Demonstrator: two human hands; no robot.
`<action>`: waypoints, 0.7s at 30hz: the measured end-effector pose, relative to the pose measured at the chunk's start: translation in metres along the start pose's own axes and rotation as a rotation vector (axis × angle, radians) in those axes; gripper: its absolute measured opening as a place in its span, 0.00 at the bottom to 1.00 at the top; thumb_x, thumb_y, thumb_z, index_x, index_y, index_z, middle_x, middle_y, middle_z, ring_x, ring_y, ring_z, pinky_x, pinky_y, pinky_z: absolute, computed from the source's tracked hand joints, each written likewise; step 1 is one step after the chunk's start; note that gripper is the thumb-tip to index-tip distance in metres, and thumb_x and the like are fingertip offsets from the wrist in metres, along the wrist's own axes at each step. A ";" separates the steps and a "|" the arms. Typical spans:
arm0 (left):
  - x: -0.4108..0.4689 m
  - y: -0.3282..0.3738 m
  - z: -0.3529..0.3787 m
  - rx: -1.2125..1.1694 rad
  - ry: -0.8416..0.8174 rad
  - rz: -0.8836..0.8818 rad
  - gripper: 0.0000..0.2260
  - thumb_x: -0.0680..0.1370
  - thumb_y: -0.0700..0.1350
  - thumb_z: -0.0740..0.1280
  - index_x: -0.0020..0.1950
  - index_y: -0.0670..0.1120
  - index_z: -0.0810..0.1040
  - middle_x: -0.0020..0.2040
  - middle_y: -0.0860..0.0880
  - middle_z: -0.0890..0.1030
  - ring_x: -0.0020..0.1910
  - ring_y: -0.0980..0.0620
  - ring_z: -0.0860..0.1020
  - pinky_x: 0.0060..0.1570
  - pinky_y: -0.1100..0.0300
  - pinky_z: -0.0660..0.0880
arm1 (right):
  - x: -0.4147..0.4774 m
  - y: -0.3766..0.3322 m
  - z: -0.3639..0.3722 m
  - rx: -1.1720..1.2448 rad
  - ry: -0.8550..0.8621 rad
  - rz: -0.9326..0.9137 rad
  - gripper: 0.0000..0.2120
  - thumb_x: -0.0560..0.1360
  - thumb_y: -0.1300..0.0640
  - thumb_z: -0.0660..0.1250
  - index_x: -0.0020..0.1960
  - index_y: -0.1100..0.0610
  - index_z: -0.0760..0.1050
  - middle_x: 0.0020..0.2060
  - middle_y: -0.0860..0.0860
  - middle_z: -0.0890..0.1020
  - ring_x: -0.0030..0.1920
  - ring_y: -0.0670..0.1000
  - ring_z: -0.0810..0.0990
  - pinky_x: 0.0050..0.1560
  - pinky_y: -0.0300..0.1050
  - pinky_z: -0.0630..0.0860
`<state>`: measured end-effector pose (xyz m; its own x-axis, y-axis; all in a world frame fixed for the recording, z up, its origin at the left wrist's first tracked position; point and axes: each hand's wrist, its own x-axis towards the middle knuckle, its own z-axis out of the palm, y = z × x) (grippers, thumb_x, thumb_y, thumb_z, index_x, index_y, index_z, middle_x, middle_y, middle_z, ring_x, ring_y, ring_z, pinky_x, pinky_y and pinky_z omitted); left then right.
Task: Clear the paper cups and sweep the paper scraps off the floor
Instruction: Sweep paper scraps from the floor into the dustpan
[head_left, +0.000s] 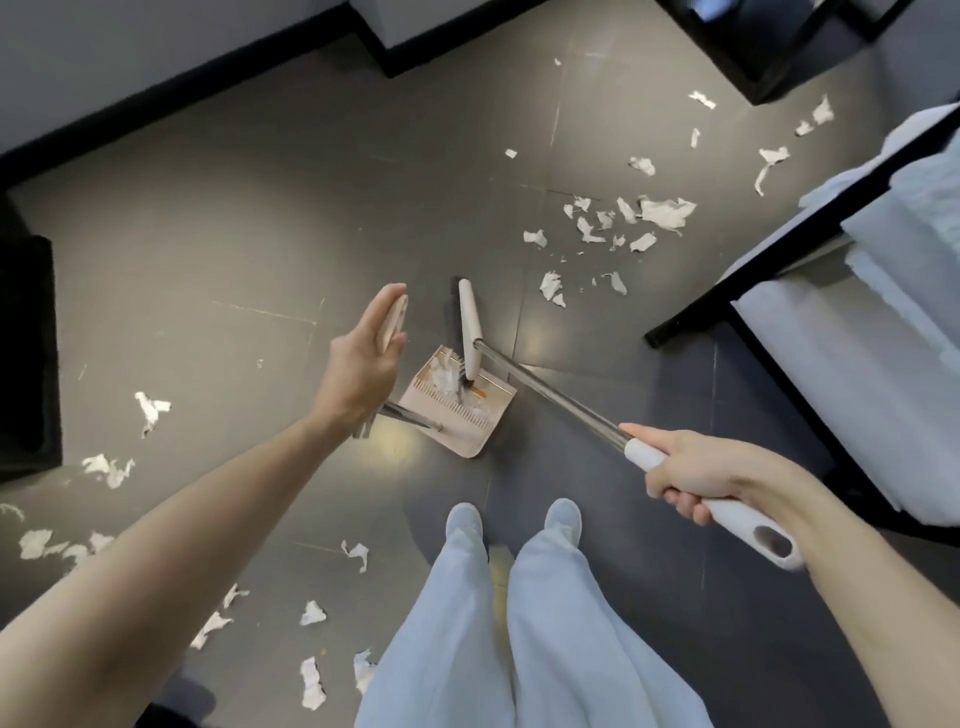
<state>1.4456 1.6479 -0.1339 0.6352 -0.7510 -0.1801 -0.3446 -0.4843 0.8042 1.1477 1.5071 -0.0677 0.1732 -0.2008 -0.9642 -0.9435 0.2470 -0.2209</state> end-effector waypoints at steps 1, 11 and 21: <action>0.006 0.002 -0.002 0.000 -0.004 0.012 0.23 0.79 0.38 0.63 0.72 0.55 0.69 0.58 0.56 0.75 0.53 0.57 0.75 0.53 0.71 0.66 | -0.004 -0.001 0.000 0.012 0.015 -0.008 0.38 0.75 0.69 0.57 0.76 0.39 0.56 0.29 0.52 0.69 0.21 0.45 0.64 0.22 0.36 0.65; 0.080 0.048 0.010 0.034 -0.051 0.104 0.22 0.80 0.38 0.62 0.71 0.57 0.68 0.54 0.53 0.76 0.38 0.53 0.73 0.46 0.65 0.69 | 0.006 -0.014 -0.050 0.199 0.209 -0.061 0.38 0.75 0.70 0.59 0.76 0.39 0.56 0.29 0.54 0.72 0.23 0.46 0.66 0.23 0.38 0.68; 0.195 0.110 0.059 0.101 -0.170 0.146 0.22 0.80 0.39 0.62 0.72 0.55 0.68 0.56 0.55 0.77 0.45 0.53 0.75 0.47 0.73 0.65 | 0.094 -0.046 -0.150 0.205 0.485 0.049 0.41 0.69 0.65 0.57 0.76 0.37 0.52 0.41 0.54 0.80 0.33 0.55 0.77 0.41 0.49 0.79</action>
<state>1.4907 1.4217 -0.1134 0.4507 -0.8771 -0.1660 -0.4968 -0.4010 0.7697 1.1652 1.3348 -0.1257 -0.0658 -0.5878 -0.8063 -0.8641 0.4377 -0.2486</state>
